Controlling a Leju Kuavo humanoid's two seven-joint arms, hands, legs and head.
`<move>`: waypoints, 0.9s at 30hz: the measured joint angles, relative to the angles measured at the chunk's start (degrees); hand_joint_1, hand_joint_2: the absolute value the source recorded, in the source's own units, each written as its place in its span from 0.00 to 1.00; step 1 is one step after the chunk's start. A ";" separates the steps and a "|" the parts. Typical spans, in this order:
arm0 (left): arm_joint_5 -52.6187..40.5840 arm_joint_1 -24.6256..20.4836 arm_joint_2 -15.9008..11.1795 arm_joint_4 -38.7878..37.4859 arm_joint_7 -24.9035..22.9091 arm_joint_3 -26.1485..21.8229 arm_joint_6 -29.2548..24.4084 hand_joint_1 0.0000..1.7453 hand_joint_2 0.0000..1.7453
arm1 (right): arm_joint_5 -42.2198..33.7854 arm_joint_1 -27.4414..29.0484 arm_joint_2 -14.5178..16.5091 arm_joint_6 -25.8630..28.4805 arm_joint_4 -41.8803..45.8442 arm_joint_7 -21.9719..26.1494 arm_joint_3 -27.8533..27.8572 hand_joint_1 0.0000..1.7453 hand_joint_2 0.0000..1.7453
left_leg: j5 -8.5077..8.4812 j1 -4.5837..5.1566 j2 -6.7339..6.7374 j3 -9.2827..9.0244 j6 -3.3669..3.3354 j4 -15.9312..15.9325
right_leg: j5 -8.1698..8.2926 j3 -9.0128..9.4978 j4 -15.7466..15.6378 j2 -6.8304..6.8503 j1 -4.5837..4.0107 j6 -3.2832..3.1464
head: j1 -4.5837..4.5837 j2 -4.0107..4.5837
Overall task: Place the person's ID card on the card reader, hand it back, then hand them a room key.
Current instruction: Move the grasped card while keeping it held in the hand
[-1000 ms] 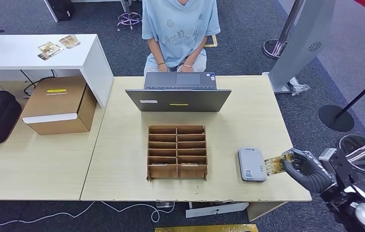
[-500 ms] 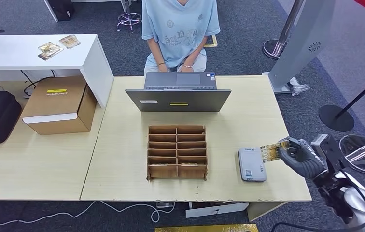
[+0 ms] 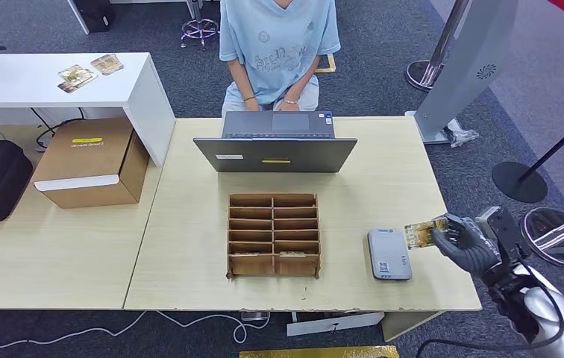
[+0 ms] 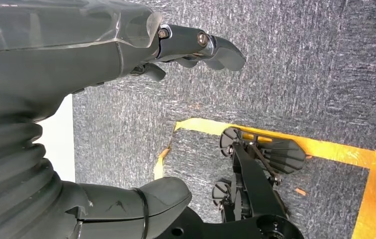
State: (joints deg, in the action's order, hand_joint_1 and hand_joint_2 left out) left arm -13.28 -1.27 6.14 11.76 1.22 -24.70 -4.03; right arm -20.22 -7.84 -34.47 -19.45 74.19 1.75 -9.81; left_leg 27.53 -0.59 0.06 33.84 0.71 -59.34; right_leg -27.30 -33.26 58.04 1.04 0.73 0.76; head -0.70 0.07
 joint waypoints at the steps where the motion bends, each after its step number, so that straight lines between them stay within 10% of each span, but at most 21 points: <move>1: -0.05 0.01 0.00 0.00 0.00 0.00 0.02 0.00 1.00 | 0.00 0.26 0.00 0.19 -0.11 0.01 -0.01 1.00 1.00 | 0.00 0.00 0.00 0.00 0.00 0.00 | 0.00 0.00 0.00 0.00 0.00 0.00 | 0.00 0.00; 7: 0.05 0.02 0.00 0.00 -0.12 -0.06 1.55 0.00 1.00 | -0.86 1.14 0.00 0.83 -1.60 0.11 0.01 1.00 1.00 | 0.00 0.00 0.00 -0.01 0.00 0.00 | 0.00 0.00 0.00 -0.01 0.00 0.00 | 0.00 0.00; 11: -0.05 0.03 -0.05 0.00 -0.30 -0.14 1.95 0.00 0.00 | -2.02 1.02 0.00 0.70 -3.51 0.34 0.08 1.00 1.00 | 0.00 0.00 0.00 0.00 0.00 0.00 | 0.00 0.00 0.00 0.00 0.00 0.00 | 0.00 0.00; 27: -1.29 -0.01 -0.11 0.00 -1.07 -0.13 2.19 0.00 0.00 | -0.28 -0.85 0.89 0.63 -6.89 0.99 -1.02 1.00 1.00 | -0.01 0.00 0.00 0.00 0.00 0.00 | 0.00 0.01 0.01 0.00 0.00 0.00 | 0.00 0.00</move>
State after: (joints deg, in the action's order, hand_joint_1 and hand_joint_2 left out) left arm -14.57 -1.28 6.03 11.76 0.15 -24.83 -1.84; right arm -20.50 -8.69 -33.58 -18.82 67.30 2.74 -10.82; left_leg 27.52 -0.59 0.06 33.84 0.72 -59.33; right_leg -27.29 -33.24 58.05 1.04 0.73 0.76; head -0.70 0.07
